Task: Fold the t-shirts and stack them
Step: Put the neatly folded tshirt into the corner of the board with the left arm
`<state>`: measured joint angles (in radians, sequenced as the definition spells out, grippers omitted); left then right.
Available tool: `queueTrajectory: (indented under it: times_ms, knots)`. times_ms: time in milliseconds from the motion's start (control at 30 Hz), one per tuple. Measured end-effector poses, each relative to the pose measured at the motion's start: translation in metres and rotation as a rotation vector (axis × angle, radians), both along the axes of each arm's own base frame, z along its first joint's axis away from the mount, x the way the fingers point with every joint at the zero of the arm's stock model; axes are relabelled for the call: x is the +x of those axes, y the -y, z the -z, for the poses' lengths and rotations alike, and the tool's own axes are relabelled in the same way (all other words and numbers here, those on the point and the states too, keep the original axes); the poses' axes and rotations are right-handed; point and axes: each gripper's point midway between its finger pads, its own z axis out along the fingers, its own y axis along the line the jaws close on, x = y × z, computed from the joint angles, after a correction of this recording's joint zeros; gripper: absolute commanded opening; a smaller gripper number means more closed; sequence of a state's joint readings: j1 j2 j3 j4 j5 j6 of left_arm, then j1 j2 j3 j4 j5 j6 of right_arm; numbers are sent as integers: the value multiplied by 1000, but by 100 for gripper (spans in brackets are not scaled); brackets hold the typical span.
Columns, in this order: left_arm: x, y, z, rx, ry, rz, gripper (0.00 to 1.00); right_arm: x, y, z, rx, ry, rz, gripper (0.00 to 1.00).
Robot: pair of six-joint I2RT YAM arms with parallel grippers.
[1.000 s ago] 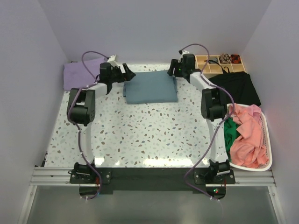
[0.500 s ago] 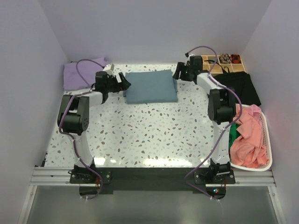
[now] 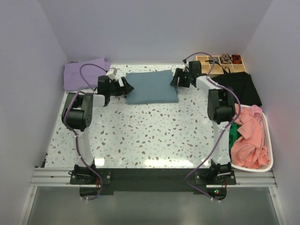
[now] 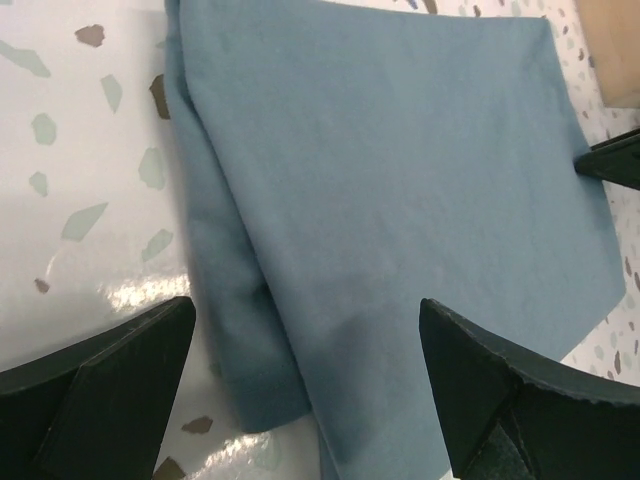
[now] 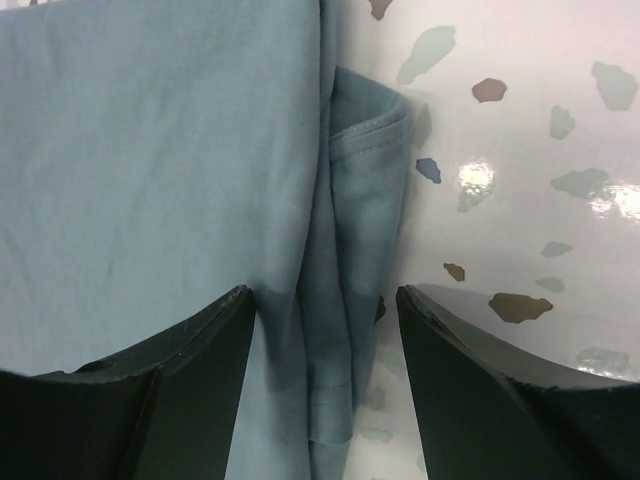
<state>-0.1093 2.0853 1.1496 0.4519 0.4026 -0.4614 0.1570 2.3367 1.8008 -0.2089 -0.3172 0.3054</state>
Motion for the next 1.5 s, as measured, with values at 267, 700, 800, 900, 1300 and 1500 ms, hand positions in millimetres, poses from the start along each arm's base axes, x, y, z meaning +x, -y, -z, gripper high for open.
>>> queueTrajectory:
  times_ms: [267,700,800,900,1300,1500]
  knots:
    - [8,25,-2,-121,58,116,100,-5,-12,1,58,-18,-43,64]
    - [13,81,1,-182,53,254,39,-9,-51,1,92,-19,-136,64]
    - [10,85,15,-188,4,256,0,-10,-52,1,96,-17,-140,64]
    - [10,87,17,-194,-22,260,0,-10,-52,1,98,-15,-143,64]
    - [41,70,-1,-5,-98,216,0,-50,-35,1,44,-19,-57,68]
    - [77,37,-57,155,-25,160,0,-78,-26,2,27,-57,-6,68]
